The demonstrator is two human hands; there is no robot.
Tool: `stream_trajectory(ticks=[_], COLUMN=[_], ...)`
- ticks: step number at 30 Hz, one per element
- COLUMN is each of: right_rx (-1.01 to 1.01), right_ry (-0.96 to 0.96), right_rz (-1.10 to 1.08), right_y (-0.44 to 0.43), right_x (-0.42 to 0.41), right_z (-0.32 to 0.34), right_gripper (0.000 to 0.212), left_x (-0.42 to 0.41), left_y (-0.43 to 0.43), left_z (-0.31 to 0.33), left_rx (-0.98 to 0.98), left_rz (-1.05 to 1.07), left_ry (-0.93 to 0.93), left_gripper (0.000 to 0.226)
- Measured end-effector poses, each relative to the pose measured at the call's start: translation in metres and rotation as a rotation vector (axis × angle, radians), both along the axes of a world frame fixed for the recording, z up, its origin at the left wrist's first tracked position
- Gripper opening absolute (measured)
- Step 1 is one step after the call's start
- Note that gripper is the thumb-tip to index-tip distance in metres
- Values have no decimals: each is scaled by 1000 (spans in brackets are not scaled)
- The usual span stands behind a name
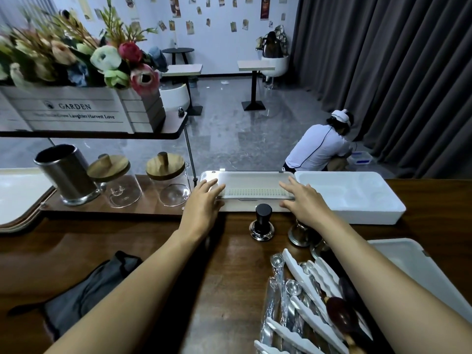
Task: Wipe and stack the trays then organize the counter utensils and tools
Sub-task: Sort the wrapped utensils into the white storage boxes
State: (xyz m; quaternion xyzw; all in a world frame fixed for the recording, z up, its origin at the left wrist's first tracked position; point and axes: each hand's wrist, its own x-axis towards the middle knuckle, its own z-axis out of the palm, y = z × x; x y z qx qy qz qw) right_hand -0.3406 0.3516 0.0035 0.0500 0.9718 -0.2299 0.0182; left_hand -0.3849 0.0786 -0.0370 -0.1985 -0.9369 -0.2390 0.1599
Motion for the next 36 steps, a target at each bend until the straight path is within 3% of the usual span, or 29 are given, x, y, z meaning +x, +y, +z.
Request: stream_trajectory(ticks=[12, 17, 27, 36], right_rx=[-274, -285, -231, -252], right_ry=[264, 348, 351, 264], right_rz=[-23, -17, 35, -53], right_y=[5, 1, -60, -167], right_x=[13, 35, 126, 230], right_z=[51, 70, 69, 16], right_gripper=[70, 63, 61, 60], left_x=[14, 50, 150, 227], left_y=[2, -2, -70, -176], left_z=[48, 71, 53, 8], left_rx=[135, 153, 124, 107], left_rz=[32, 47, 108, 9], left_ry=[129, 185, 204, 185], left_gripper=[42, 42, 40, 43])
